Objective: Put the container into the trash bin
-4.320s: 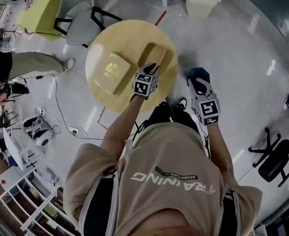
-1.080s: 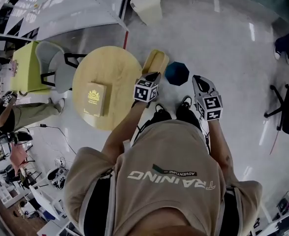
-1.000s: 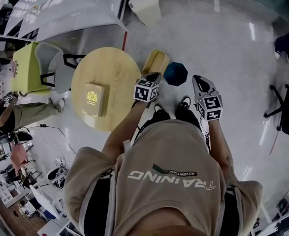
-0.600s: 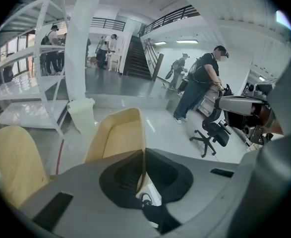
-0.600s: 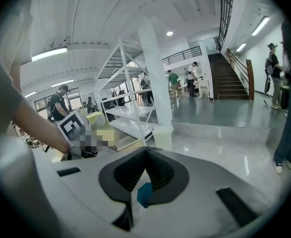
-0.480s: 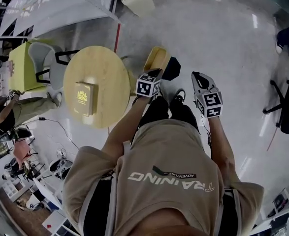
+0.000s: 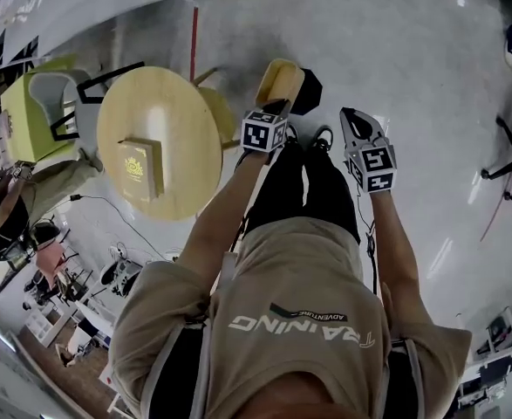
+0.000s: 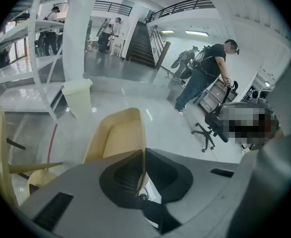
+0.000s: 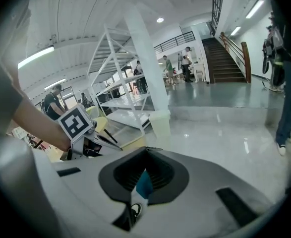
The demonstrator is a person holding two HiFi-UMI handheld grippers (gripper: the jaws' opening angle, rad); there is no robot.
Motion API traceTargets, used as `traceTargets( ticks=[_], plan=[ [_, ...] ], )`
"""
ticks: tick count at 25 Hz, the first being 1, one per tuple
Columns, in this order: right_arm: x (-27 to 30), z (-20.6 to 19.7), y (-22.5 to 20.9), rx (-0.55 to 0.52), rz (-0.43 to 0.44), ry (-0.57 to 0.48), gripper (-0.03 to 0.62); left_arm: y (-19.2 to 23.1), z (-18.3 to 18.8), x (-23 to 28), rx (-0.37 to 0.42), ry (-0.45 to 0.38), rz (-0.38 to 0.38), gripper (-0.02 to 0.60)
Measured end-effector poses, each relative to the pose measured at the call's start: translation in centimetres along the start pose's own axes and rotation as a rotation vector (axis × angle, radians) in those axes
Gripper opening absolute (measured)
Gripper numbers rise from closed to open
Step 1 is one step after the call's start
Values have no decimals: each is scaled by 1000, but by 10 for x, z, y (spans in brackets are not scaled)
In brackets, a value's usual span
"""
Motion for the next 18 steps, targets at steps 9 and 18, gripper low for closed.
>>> traceTargets(
  ticks=[9, 18],
  plan=[
    [100, -76, -28, 12, 52, 106, 3, 27, -56, 97, 34, 108, -42, 20],
    [180, -143, -67, 48, 58, 171, 3, 52, -111, 187, -5, 192, -75, 20]
  ],
)
Point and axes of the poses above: the fingertips, and each gripper's own axes: x forward along the fingers, y to its left, z out of its top, the point moved 4 cm from there along -x, backward along the fingers, and after that the axes turned 7 degrees about x, right-handed, at the moved point
